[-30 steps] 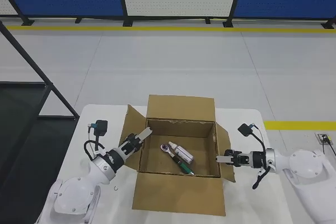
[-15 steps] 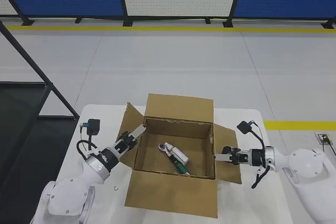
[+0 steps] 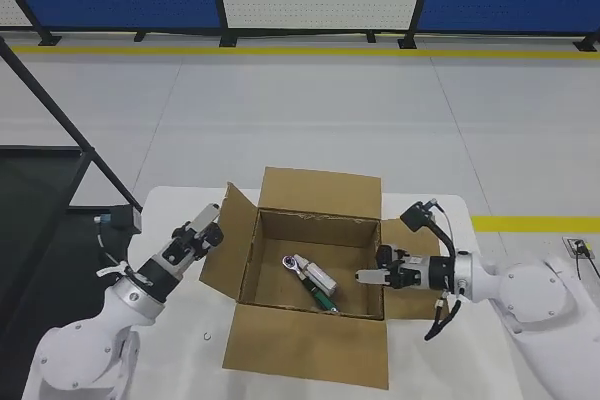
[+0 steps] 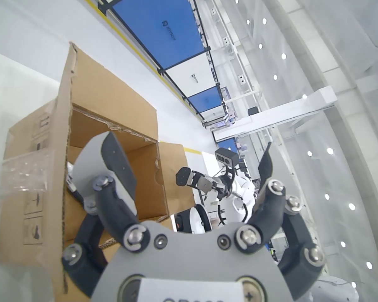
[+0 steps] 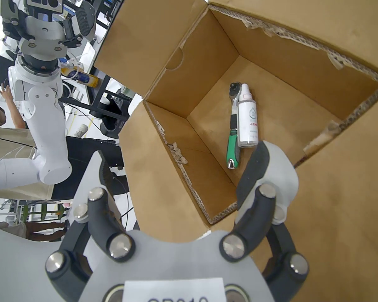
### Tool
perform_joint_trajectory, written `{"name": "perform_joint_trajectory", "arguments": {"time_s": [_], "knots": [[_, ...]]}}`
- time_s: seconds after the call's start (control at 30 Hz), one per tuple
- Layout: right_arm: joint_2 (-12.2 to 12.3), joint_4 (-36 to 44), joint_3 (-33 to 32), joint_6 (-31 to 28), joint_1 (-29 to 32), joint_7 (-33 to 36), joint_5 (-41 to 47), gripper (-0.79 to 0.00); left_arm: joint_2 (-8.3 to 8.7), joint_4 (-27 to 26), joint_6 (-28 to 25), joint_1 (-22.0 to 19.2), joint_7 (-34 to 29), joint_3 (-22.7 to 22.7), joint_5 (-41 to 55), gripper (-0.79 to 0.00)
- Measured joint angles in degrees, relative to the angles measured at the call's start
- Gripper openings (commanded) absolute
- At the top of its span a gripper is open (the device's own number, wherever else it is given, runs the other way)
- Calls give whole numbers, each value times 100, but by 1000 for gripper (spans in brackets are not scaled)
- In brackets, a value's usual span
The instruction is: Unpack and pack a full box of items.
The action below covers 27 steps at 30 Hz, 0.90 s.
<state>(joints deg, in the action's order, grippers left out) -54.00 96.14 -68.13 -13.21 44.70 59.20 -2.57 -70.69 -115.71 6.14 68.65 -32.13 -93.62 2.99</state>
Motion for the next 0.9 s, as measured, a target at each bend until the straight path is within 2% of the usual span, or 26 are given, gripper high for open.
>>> {"name": "perform_joint_trajectory", "arguments": {"time_s": [0.27, 0.5, 0.63, 0.73, 0.9], "knots": [[0, -5, -1, 1, -1, 3, 7, 0, 27, -40, -255, 524, 300, -632, 540, 0], [-31, 141, 231, -83, -27, -31, -257, 0, 55, 103, -426, 615, 224, -705, 719, 0], [-175, 221, 972, 119, -524, 20, -1131, 0, 72, 129, -435, 557, 190, -667, 732, 0], [-371, 54, 1742, 366, -1092, 143, -1866, 0, 85, 136, -475, 583, 164, -703, 801, 0], [-825, -505, 2999, 708, -2058, 146, -2917, 0, 96, 187, -636, 722, 90, -729, 1065, 0]]}}
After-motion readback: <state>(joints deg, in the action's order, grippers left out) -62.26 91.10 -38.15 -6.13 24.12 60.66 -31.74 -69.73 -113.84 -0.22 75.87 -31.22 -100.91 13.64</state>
